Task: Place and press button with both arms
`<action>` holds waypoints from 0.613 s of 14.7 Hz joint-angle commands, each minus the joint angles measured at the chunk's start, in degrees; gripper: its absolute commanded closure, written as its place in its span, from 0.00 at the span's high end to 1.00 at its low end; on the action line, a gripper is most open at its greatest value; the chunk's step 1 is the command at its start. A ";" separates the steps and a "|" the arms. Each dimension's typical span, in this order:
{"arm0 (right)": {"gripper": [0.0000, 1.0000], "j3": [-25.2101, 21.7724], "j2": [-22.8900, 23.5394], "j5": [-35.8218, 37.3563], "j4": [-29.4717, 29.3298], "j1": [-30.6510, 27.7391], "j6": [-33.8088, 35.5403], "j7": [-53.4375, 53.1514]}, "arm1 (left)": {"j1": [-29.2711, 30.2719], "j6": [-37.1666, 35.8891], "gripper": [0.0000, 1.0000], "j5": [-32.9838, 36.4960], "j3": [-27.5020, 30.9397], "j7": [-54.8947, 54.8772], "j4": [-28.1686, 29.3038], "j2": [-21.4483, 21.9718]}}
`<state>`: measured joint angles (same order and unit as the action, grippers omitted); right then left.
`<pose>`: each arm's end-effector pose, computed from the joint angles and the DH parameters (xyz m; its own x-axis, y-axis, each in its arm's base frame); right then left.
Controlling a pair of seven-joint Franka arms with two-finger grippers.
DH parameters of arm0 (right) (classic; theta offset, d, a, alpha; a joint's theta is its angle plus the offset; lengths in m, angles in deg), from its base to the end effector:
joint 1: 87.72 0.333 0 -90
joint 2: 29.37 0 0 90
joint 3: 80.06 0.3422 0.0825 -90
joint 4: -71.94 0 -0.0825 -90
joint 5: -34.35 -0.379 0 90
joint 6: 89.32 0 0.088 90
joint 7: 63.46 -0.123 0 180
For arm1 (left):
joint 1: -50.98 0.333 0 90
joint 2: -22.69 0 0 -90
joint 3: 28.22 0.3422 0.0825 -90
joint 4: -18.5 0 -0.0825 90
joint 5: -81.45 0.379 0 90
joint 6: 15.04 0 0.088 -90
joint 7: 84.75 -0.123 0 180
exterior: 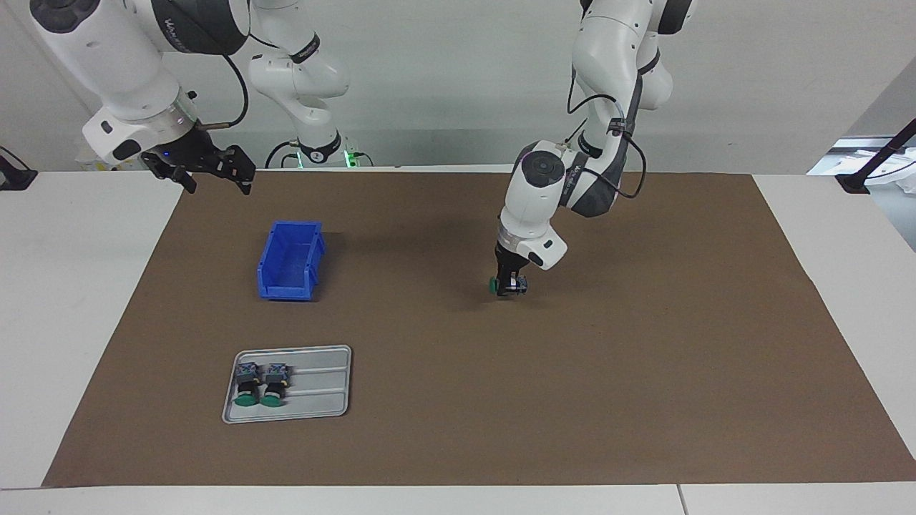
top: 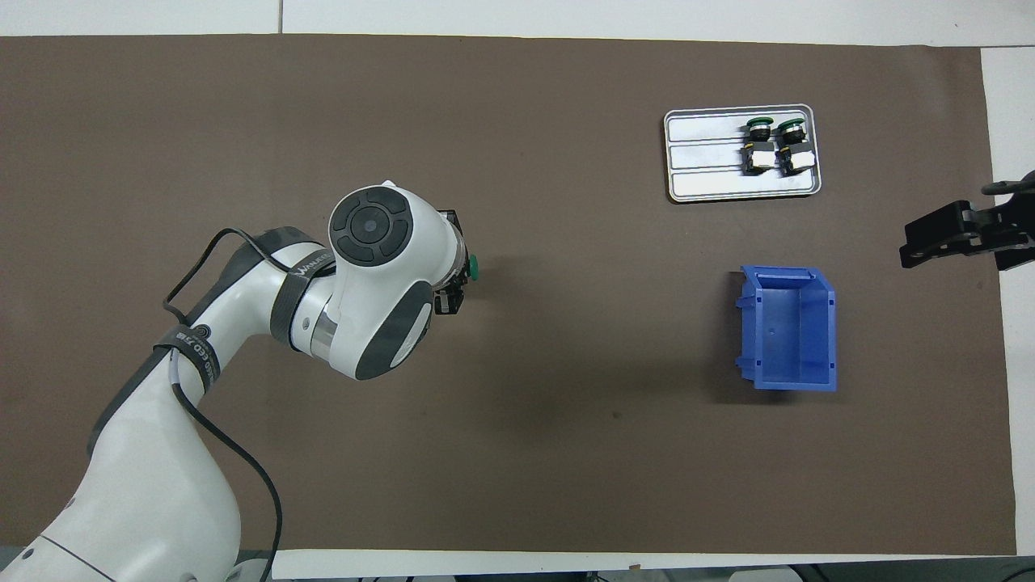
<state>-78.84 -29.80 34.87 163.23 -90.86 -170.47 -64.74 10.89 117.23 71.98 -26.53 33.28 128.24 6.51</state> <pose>0.5258 -0.0188 0.6165 0.9841 -0.0568 -0.1684 -0.0554 -0.9984 0.0130 0.4908 -0.3970 0.3710 0.0797 0.9840 -0.1594 0.9966 -0.0753 0.0332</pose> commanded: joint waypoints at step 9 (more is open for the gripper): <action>1.00 0.19 -1.33 0.10 1.53 -0.28 -0.59 0.84 | 7.13 5.63 0.18 -38.33 0.07 -29.86 1.96 0.71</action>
<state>-78.85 -29.80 34.87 163.23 -90.87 -170.47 -64.74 16.85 121.73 37.70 -26.29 7.39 128.82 6.69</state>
